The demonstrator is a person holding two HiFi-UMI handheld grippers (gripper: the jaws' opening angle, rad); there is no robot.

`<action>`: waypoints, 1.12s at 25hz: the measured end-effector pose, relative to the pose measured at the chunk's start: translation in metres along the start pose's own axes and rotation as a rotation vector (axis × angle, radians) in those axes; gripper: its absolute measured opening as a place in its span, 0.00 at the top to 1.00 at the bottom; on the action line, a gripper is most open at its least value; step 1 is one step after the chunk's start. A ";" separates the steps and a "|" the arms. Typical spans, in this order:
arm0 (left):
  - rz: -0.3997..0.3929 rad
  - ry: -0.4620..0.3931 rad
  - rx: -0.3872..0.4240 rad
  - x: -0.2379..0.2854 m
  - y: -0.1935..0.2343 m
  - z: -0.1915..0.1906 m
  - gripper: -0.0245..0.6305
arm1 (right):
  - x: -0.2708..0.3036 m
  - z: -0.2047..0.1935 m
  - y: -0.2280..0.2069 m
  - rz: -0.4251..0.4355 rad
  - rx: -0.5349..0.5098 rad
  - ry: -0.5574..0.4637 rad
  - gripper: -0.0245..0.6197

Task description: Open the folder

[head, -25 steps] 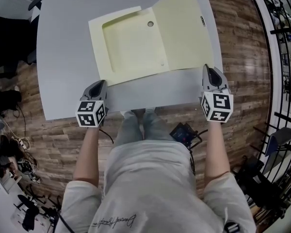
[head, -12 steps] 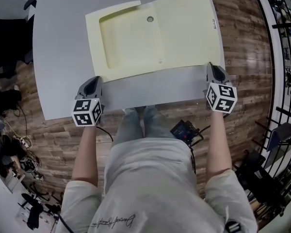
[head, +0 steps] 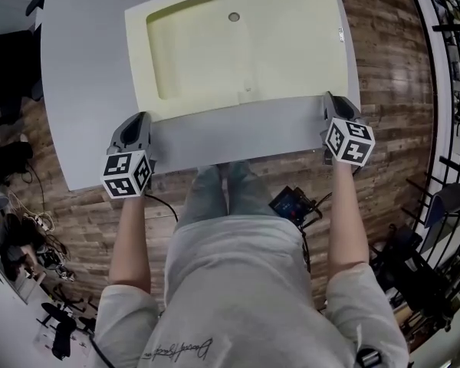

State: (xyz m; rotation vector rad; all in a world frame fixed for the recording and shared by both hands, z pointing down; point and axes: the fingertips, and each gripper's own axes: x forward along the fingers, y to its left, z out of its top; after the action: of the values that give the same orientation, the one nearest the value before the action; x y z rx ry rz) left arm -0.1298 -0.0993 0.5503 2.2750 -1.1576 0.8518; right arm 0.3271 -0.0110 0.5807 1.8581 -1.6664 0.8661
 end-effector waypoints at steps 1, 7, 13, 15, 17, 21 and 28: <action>0.000 -0.002 -0.001 0.000 0.000 0.000 0.95 | 0.002 -0.002 -0.001 -0.005 -0.002 0.004 0.84; 0.000 -0.007 -0.003 -0.002 -0.001 0.000 0.95 | 0.006 -0.008 -0.002 -0.045 -0.041 0.036 0.82; -0.008 -0.014 -0.010 -0.003 -0.003 0.001 0.95 | 0.010 -0.012 -0.005 -0.080 -0.058 0.076 0.81; -0.007 -0.017 -0.011 -0.004 -0.004 0.002 0.95 | 0.012 -0.013 -0.006 -0.099 -0.074 0.088 0.80; -0.009 -0.018 -0.014 -0.003 -0.005 0.002 0.95 | 0.013 -0.015 -0.008 -0.118 -0.079 0.101 0.80; -0.013 -0.019 -0.018 -0.002 -0.007 0.003 0.95 | 0.016 -0.017 -0.012 -0.132 -0.056 0.121 0.78; -0.014 -0.023 -0.026 -0.001 -0.006 0.003 0.95 | 0.017 -0.019 -0.019 -0.157 0.005 0.116 0.72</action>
State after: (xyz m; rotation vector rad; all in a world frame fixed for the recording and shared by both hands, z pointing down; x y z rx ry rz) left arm -0.1242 -0.0967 0.5467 2.2753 -1.1545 0.8025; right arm 0.3439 -0.0064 0.6069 1.8760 -1.4297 0.8941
